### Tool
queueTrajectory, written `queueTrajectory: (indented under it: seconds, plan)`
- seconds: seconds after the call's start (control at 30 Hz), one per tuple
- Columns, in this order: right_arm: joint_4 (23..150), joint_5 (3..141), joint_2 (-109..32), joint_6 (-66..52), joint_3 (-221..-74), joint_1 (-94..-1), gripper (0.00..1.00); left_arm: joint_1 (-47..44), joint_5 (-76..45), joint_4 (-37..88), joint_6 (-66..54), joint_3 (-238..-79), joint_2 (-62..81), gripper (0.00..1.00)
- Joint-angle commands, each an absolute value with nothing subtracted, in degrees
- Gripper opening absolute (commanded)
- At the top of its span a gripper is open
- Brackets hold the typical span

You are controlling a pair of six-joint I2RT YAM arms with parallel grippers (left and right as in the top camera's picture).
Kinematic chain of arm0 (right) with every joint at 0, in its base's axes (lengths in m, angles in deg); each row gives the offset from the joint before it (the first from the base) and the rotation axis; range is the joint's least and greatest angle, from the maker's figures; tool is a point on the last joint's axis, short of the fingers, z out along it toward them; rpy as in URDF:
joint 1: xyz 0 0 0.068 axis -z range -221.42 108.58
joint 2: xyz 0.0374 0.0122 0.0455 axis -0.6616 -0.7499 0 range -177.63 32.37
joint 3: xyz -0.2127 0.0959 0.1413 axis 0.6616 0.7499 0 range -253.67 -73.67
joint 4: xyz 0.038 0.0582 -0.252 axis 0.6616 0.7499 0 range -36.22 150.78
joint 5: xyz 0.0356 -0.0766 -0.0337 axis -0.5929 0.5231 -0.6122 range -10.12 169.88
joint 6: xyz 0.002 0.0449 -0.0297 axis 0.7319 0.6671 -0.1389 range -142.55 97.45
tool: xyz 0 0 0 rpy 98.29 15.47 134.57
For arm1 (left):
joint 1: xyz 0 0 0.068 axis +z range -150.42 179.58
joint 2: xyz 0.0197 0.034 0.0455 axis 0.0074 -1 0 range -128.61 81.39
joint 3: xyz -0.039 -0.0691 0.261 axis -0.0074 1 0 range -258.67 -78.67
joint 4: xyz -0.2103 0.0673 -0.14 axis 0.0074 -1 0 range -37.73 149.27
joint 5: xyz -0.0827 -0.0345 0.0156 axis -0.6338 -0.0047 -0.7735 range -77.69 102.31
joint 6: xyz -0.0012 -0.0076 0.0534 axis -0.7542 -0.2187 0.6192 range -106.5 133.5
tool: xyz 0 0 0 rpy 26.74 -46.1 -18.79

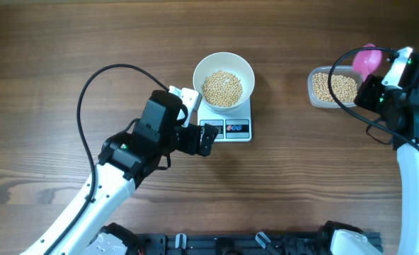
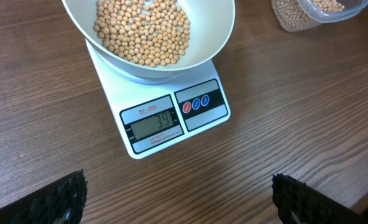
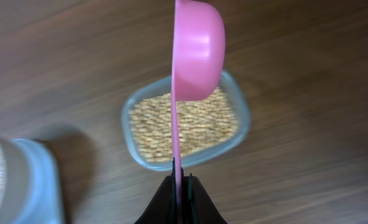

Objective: Scoop item into bowl and weigh 150g on scale
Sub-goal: 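Move the empty scoop back right to the soybean tub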

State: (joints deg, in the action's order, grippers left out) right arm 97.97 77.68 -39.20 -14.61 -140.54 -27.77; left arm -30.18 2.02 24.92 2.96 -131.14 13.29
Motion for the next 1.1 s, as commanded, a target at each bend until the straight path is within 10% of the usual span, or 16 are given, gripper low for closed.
queueTrajectory:
  seconds: [0.0,0.5,1.07]
  plan:
    - [98.3,83.1,-40.3,-20.1,-141.0,-28.3,0.04,-30.4,2.8,24.9,4.0,-131.1,13.0,1.0]
    - [100.7,102.0,-50.4,-28.8,-140.8,-40.2,0.04,-30.4,2.8,24.9,4.0,-131.1,13.0,1.0]
    - [100.6,92.6,-56.7,-29.4,-140.7,-40.3,0.04,-30.4,2.8,24.9,4.0,-131.1,13.0,1.0]
